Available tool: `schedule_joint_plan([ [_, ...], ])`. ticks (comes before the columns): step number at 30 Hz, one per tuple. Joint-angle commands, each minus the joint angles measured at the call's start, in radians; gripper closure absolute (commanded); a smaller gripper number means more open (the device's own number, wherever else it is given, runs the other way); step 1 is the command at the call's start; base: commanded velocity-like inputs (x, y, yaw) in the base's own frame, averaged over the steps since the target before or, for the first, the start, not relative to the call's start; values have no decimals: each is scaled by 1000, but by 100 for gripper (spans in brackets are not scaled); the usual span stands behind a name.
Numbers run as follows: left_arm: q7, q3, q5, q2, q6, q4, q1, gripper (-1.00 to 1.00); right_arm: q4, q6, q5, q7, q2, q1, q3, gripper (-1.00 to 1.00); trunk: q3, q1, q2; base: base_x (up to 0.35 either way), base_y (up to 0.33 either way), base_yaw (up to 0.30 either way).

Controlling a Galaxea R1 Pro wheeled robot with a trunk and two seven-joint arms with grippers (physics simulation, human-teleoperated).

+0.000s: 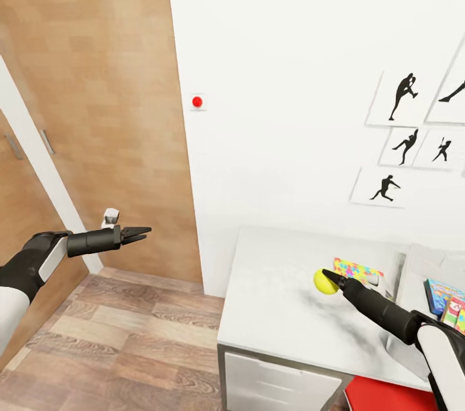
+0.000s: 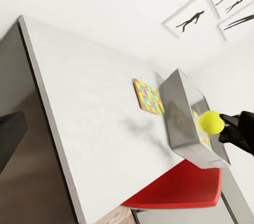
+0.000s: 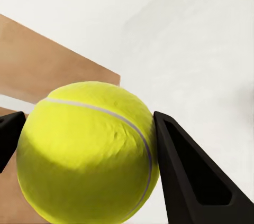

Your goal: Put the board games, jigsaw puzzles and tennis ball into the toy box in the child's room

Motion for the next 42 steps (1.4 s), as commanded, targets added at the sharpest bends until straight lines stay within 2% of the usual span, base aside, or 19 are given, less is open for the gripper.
schedule_joint_plan([
  [1, 0, -5, 7, -1, 8, 0, -1, -100, 0, 5, 5, 17, 0, -1, -8, 100, -1, 1, -2, 0, -26, 0],
  [5, 0, -5, 7, -8, 8, 0, -1, -100, 9, 2, 11, 42, 0, -1, -59, 100, 6, 1, -2, 0, -9, -16],
  [10, 0, -5, 7, -14, 8, 0, -1, -100, 19, 1, 12, 39, 0, -1, -154, 100, 14, 1, -2, 0, -1, -123],
  [14, 0, -5, 7, -23, 8, 0, -1, -100, 20, 28, 15, 35, -6, -7, -271, 100, 20, 1, -2, 0, 0, -169],
  [16, 0, -6, 6, -24, 8, 0, -1, -100, 20, 47, 15, 27, -28, -11, -312, 100, 23, 1, -2, 0, 0, -174],
  [17, 0, -6, 7, -25, 8, 0, -1, -100, 20, 54, 14, 21, -52, -12, -328, 100, 24, 1, -2, 0, 0, -175],
  [20, 0, -6, 6, -25, 8, 0, -1, -100, 20, 60, 12, 12, -100, -16, -340, 100, 29, 1, -2, 0, 0, -175],
  [22, 0, -6, 7, -25, 8, 0, -1, -100, 20, 61, 11, -7, -128, -21, -343, 100, 32, 1, -2, 0, 0, -175],
  [24, 0, -6, 7, -26, 8, 0, -1, -100, 20, 62, 11, -33, -139, -24, -344, 100, 35, 1, -2, 0, 0, -175],
  [28, 0, -6, 7, -26, 8, 0, -1, -100, 20, 62, 9, -128, -144, -40, -330, 100, 41, 1, -2, 0, 0, -175],
  [34, 0, -6, 6, -26, 8, 0, -1, -100, 20, 63, 8, -296, -147, -64, -266, 100, 50, 1, -2, 0, 0, -175],
  [37, 0, -6, 6, -26, 8, 0, -1, -100, 27, 63, 8, -374, -147, -101, -216, 100, 54, 1, -2, 0, 0, -175],
  [42, 0, -7, 6, -25, 8, 0, -1, -100, 54, 64, 10, -504, -147, -193, -92, 100, 61, 1, -2, 0, 2, -175],
])
